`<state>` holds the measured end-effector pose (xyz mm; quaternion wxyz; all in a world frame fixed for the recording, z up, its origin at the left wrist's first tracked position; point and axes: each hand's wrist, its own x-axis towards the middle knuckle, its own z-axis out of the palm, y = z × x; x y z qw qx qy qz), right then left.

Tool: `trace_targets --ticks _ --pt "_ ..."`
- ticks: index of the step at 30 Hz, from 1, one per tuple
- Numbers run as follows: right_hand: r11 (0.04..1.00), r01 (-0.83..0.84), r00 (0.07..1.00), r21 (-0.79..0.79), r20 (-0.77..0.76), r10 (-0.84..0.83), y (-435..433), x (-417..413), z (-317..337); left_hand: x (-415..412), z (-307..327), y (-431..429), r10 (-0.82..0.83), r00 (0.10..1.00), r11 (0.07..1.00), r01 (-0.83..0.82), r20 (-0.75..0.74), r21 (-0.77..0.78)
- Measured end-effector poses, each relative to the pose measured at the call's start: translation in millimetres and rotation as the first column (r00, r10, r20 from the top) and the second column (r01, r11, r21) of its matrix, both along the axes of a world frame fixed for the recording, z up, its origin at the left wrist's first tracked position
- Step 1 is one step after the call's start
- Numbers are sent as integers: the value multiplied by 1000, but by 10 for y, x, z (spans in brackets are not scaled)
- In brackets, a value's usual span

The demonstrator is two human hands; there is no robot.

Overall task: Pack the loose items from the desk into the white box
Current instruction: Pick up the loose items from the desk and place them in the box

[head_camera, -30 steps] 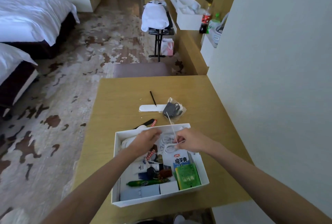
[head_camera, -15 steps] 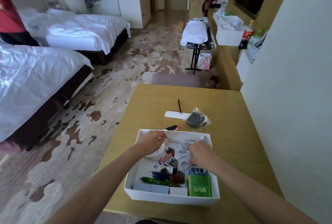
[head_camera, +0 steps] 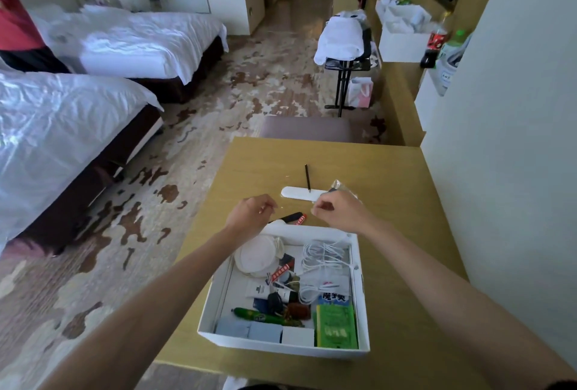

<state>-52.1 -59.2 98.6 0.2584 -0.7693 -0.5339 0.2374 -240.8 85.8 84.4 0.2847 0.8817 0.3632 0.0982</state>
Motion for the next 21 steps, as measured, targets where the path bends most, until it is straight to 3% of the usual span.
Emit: trace_targets --ticks 4,8,15,18,21 --pt "1000 25 999 -15 -41 -25 268 88 -133 68 -131 255 -44 995 998 40 -87 -46" --pt "986 -61 998 -156 3 62 559 113 -419 106 -342 526 -84 983 986 58 -164 -158" --pt "911 -146 945 -387 219 244 1091 174 -890 192 -702 1036 -253 924 942 169 -286 -289" --pt "811 -242 835 -532 312 453 1254 182 -1034 327 -818 1162 -376 863 917 292 -339 -272" --pt "746 -308 751 -591 331 572 1299 211 -1105 530 -894 1154 -568 697 817 541 -437 -199"
